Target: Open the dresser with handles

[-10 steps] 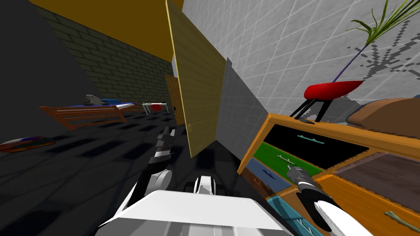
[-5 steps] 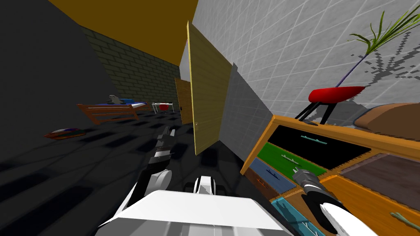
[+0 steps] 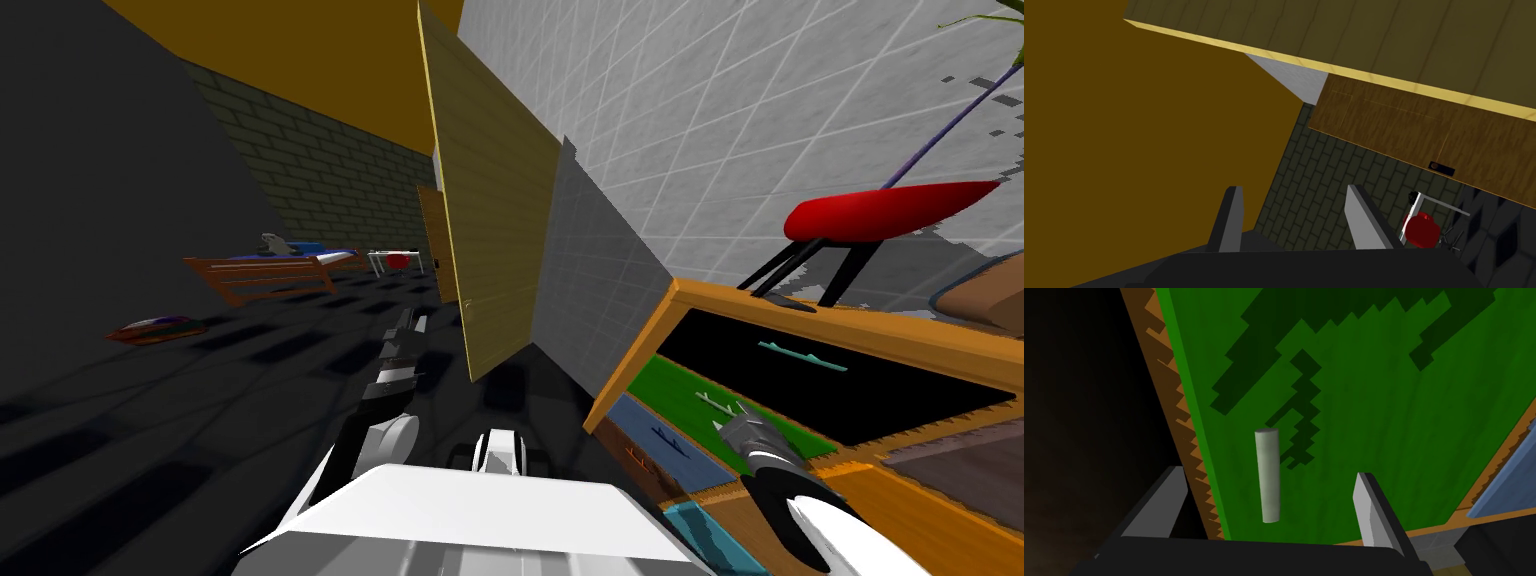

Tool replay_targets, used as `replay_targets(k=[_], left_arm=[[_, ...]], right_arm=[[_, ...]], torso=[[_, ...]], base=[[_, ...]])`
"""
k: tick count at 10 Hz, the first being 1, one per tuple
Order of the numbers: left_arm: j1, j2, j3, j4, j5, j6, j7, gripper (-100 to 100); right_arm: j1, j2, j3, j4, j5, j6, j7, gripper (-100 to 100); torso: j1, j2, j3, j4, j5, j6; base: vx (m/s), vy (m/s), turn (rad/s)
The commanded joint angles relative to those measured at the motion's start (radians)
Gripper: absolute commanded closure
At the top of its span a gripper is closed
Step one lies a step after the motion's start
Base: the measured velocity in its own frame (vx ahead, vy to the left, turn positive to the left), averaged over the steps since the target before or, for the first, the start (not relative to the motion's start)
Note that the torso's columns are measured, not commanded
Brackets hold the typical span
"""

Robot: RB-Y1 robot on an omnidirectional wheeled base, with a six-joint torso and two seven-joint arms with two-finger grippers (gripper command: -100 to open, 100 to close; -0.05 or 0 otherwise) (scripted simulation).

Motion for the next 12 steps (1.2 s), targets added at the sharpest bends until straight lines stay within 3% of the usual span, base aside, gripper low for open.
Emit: replay_targets(k=[1,2,12], left_arm=[[0.000,0.000,0.000,0.000,0.000,0.000,0.000,0],[0.000,0.000,0.000,0.000,0.000,0.000,0.000,0],[0.000,0.000,0.000,0.000,0.000,0.000,0.000,0]], right_arm=[[-0.004,0.004,0.004,0.005,-0.001,0.004,0.001,-100],[-0.004,0.005,0.006,0.004,-0.001,0.005,0.001,100],[0.019,0.002,0.006,-0.031,0.000,-0.016,-0.002,100]], torso=[[-0.003,-0.002,-0.001,0.000,0.000,0.000],[-0.004,-0.003,-0.002,-0.001,-0.001,0.000],[-0.001,-0.001,-0.001,0.000,0.001,0.001]], base=[[0.045,-0.064,0.020],[0.000,0.000,0.000],[-0.084,0.128,-0.032]])
